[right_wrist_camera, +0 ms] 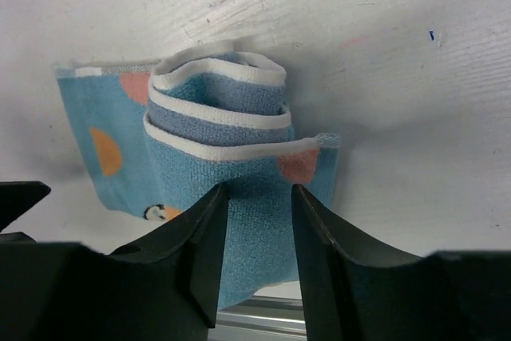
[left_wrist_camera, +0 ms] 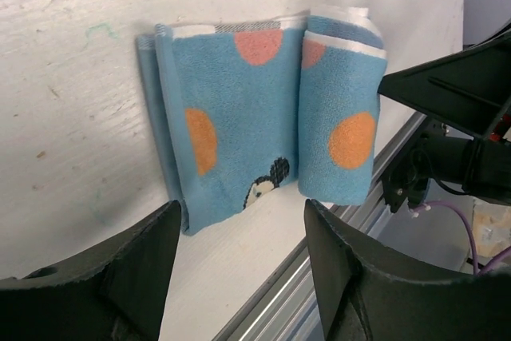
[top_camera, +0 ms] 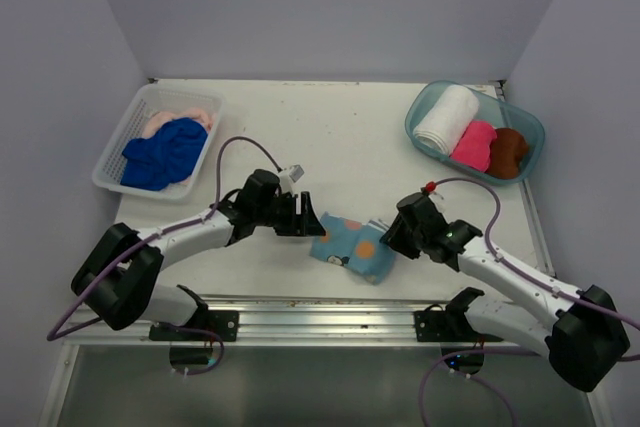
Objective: Roll the towels
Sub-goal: Roll the towel
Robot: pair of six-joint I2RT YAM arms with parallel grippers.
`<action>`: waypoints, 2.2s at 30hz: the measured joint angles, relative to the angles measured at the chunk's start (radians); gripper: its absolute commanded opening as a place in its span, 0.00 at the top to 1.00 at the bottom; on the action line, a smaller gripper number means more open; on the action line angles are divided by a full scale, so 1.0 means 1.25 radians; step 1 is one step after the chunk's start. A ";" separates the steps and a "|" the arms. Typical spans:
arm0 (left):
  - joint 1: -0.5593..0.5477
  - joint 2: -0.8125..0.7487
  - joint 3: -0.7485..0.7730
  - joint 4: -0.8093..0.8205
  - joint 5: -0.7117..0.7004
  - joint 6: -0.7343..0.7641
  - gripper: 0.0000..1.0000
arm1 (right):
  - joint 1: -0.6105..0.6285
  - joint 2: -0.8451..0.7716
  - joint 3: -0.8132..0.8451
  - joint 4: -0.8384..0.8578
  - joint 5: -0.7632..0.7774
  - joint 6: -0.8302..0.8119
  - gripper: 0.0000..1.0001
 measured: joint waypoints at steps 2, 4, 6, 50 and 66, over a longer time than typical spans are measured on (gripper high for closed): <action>0.000 0.001 0.004 -0.015 -0.009 0.008 0.35 | 0.000 0.011 0.000 0.004 -0.002 -0.003 0.47; 0.000 0.001 0.009 -0.029 -0.016 0.013 0.35 | 0.000 0.018 0.000 0.010 -0.005 -0.003 0.41; 0.000 0.002 0.012 -0.038 -0.023 0.016 0.35 | 0.000 0.023 -0.002 0.023 -0.015 -0.004 0.37; 0.000 0.192 0.015 0.092 0.080 0.039 0.47 | 0.213 0.577 0.537 -0.367 0.230 -0.016 0.96; 0.000 0.192 0.009 0.100 0.086 0.039 0.48 | 0.282 0.524 0.568 -0.306 0.253 -0.054 0.41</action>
